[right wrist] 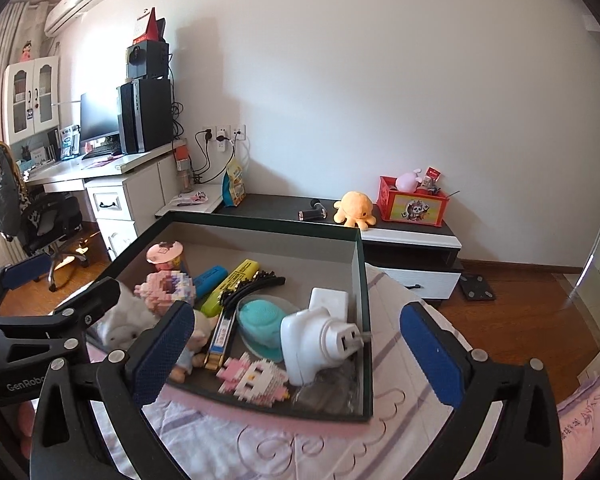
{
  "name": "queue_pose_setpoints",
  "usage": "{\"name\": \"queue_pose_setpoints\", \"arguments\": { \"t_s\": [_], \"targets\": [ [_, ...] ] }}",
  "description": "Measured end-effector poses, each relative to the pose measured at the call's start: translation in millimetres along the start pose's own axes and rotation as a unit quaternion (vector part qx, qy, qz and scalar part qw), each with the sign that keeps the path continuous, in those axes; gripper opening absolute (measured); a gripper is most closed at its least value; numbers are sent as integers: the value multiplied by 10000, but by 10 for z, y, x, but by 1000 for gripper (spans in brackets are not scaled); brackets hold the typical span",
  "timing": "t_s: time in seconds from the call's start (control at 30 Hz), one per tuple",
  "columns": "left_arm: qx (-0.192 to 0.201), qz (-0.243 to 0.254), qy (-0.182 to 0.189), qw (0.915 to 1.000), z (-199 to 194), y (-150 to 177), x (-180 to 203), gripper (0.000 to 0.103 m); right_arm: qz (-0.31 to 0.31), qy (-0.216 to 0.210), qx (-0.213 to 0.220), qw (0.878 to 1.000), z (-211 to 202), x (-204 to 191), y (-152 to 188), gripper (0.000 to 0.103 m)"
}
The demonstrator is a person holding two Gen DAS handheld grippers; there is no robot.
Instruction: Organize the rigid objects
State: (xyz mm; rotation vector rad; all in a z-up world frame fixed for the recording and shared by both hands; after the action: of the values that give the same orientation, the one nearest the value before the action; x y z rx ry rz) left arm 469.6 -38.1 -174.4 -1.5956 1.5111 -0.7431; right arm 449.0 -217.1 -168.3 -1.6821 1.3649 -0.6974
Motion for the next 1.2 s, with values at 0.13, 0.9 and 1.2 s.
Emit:
{"name": "queue_pose_setpoints", "arguments": {
  "t_s": [0.13, 0.9, 1.2],
  "targets": [
    [153, -2, 63, 9999, -348, 25, -35, 103, 31, 53, 30, 10000, -302, -103, 74, 103],
    [1883, -206, -448, 9809, -3049, 33, -594, 103, -143, 72, 1227, 9923, -2622, -883, 126, 103],
    [2126, -375, -511, 9751, -3736, 143, -755, 103, -262, 167, 1566, 9872, -3293, -1078, 168, 103]
  ]
}}
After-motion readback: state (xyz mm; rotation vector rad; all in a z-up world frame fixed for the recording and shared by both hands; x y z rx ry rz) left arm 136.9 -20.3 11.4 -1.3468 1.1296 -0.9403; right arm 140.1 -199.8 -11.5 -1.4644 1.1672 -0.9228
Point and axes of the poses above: each gripper's, at about its wrist camera, not at the fingertips, and z roughly the way its jaws point, x to its right, y to its underside, the point moved 8 cm from there along z, roughly the way its jaws point, and after that the axes turned 13 degrees about -y, right-handed, at the moved point
